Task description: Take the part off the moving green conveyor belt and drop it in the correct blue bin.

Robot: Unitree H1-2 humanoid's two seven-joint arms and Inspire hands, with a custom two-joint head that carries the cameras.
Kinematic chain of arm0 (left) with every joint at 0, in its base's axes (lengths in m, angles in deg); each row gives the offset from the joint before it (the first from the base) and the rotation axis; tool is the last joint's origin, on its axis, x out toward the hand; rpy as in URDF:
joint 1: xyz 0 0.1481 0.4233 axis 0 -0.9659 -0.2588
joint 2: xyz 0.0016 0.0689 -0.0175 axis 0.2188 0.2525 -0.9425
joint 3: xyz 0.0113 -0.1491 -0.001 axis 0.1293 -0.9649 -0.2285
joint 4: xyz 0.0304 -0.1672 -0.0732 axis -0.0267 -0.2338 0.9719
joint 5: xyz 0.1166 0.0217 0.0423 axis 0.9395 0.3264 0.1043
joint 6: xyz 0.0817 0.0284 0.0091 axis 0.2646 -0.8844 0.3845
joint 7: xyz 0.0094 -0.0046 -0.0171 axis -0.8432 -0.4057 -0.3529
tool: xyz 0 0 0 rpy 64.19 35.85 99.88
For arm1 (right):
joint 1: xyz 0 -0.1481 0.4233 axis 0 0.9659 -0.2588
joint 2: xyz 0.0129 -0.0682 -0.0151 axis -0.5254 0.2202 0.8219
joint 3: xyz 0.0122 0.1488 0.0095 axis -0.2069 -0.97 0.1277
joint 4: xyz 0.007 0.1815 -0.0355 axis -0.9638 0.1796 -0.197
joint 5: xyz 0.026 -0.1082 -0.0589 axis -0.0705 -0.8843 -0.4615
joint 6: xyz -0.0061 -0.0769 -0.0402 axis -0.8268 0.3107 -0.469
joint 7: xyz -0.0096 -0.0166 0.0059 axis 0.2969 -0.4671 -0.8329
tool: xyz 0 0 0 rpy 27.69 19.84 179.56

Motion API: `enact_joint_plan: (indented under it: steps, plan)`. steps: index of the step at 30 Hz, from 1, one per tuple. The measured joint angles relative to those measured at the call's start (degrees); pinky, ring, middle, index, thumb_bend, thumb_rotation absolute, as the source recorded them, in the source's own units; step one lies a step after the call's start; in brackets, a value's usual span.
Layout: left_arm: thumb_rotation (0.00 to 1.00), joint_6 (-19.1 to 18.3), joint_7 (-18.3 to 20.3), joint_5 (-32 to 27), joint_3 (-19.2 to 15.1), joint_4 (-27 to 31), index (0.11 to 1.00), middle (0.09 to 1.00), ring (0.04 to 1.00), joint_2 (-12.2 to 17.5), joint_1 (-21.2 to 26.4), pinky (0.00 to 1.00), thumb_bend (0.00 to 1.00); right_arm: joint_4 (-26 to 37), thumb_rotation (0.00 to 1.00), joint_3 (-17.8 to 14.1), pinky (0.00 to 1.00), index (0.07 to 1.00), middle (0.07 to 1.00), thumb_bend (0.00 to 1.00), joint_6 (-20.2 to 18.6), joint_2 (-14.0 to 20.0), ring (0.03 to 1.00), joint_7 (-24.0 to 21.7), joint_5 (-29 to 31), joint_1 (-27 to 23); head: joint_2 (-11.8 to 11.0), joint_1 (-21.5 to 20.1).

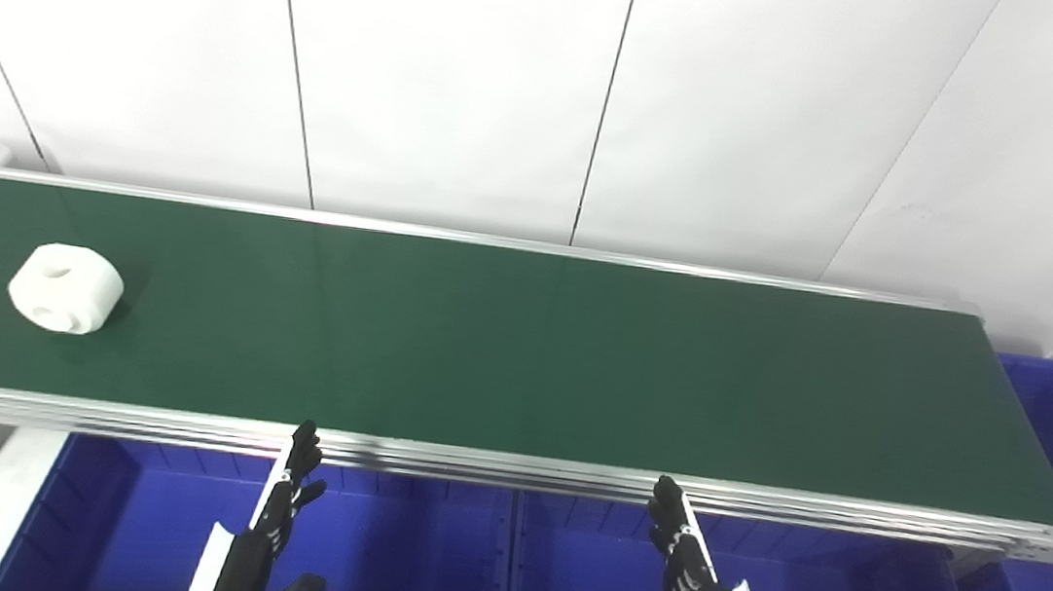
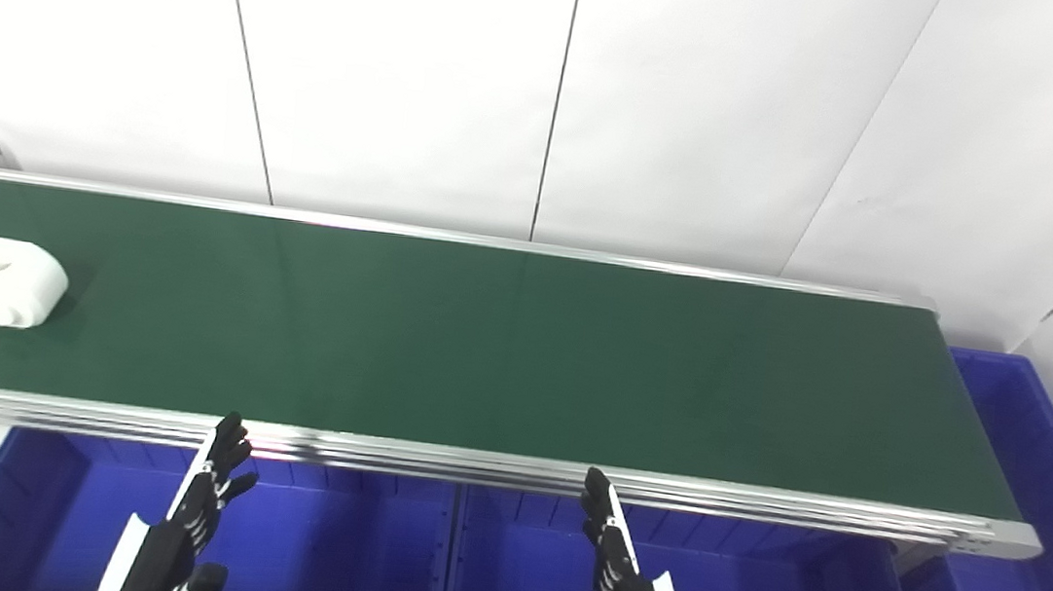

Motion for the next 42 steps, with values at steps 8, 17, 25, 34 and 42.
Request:
enact_joint_plan:
  steps: [8,17,25,34,42]
  plan:
    - [1.00,0.0,0.0,0.1,0.0,0.0,1.000,0.995,0.964,0.0,0.0,0.88,1.00,0.0,1.00,0.1,1.00,1.000,1.000,1.00,0.0,0.1,0.999,0.0,-0.5,0.0,0.0,0.0]
    - [1.00,0.0,0.0,1.0,0.0,0.0,1.000,0.997,0.971,0.2,0.0,0.89,1.00,0.2,1.00,0.2,1.00,1.000,1.000,1.00,-0.3,0.1,1.000,-0.1,-0.5,0.0,1.9,-0.4]
    - [1.00,0.0,0.6,-0.2,-0.6,1.1,1.000,0.994,0.979,0.3,-0.2,0.92,1.00,3.1,1.00,0.4,1.00,1.000,1.000,0.94,-2.1,0.0,1.000,-0.1,-0.7,0.2,5.2,-1.2]
    - [1.00,0.1,1.4,-0.1,-0.8,2.0,1.000,0.995,0.979,0.1,-0.7,0.93,1.00,4.3,1.00,0.6,1.00,1.000,1.000,0.93,-3.6,0.0,0.998,-0.1,-0.9,1.0,6.6,-1.5]
    - [1.00,0.1,2.7,0.0,-1.5,4.0,1.000,1.000,1.000,0.1,-1.4,0.99,1.00,7.0,1.00,0.5,1.00,1.000,1.000,0.93,-5.2,0.1,0.996,0.0,-1.1,1.0,11.7,-1.4]
